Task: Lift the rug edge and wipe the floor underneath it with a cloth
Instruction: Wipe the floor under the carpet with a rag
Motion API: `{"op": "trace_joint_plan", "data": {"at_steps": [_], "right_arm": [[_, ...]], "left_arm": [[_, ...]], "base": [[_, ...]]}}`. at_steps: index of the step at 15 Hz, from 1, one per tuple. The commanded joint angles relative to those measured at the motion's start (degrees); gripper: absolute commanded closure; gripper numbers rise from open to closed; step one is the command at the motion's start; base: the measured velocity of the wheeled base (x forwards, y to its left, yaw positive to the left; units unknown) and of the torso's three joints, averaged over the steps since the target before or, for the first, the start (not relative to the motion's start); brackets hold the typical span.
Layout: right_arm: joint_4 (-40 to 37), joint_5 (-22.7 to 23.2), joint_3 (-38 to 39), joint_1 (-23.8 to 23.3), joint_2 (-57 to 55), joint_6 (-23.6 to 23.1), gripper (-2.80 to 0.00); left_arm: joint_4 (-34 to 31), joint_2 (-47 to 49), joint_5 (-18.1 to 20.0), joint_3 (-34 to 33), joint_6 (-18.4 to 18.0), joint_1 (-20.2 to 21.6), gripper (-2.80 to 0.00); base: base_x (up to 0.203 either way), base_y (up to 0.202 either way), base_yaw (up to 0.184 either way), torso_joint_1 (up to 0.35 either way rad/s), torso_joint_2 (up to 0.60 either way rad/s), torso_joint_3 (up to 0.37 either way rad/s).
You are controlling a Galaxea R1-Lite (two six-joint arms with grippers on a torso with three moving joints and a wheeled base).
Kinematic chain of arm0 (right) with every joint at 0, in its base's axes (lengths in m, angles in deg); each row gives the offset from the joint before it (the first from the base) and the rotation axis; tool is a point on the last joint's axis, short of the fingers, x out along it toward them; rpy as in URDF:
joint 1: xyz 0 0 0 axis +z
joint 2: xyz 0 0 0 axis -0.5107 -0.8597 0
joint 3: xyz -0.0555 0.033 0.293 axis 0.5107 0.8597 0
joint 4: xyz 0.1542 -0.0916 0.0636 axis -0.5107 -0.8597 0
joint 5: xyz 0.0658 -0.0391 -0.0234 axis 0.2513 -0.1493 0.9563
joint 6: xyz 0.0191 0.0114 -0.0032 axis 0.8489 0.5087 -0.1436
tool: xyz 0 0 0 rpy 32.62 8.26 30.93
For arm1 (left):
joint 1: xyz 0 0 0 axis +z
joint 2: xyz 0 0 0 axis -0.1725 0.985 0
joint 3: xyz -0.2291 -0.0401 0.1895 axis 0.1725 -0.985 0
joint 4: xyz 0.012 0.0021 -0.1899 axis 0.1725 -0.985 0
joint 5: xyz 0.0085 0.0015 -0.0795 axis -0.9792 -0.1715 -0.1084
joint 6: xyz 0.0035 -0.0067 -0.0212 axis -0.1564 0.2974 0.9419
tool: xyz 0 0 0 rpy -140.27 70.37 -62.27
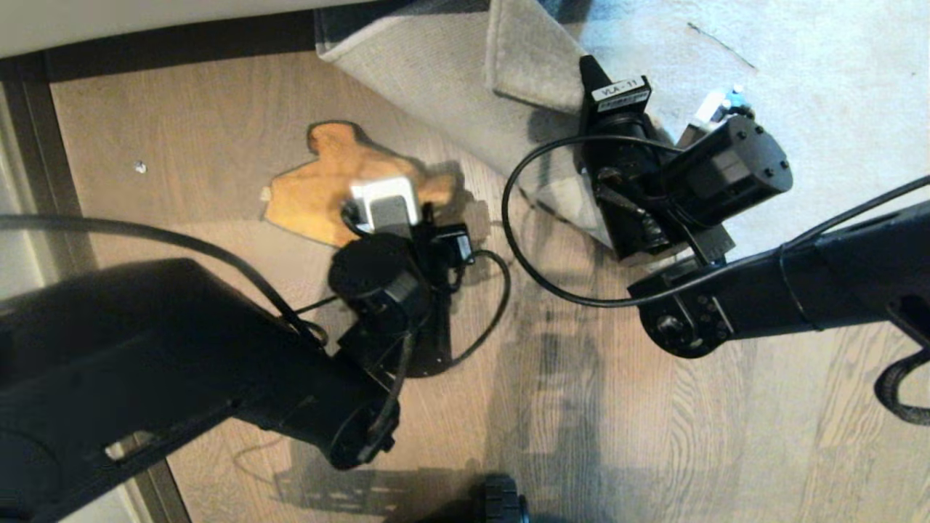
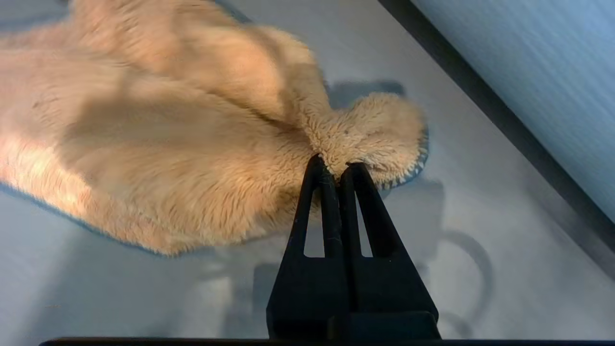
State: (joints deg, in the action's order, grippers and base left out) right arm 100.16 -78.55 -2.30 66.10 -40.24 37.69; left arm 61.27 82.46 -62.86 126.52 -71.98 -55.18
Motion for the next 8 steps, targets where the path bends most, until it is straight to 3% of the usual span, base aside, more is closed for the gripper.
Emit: {"op": "trace_joint_plan", "data": {"at_steps": [1,4,8], "right_arm": [[2.9,-0.12,-0.1,0.03,0.56,0.32,0.0],[2.9,-0.3,0.16,0.03,0.65,-0.74,0.0],[2.94,-0.47,0.08,0.03,0.65,-0.82,0.0]], "left_arm": [[2.77,3.18,-0.45,0.84,-0.07,-3.75,0.0],[2.77,5.39,-0.53,3.26,0.07,-3.8,0.0],[2.77,6.05,-0.32,5.05,0.65,3.91,0.0]], "base": [[0.0,0.0,0.0,0.0,0.0,0.0],[0.0,0.0,0.0,0.0,0.0,0.0],[0.0,0.0,0.0,0.0,0.0,0.0]]}}
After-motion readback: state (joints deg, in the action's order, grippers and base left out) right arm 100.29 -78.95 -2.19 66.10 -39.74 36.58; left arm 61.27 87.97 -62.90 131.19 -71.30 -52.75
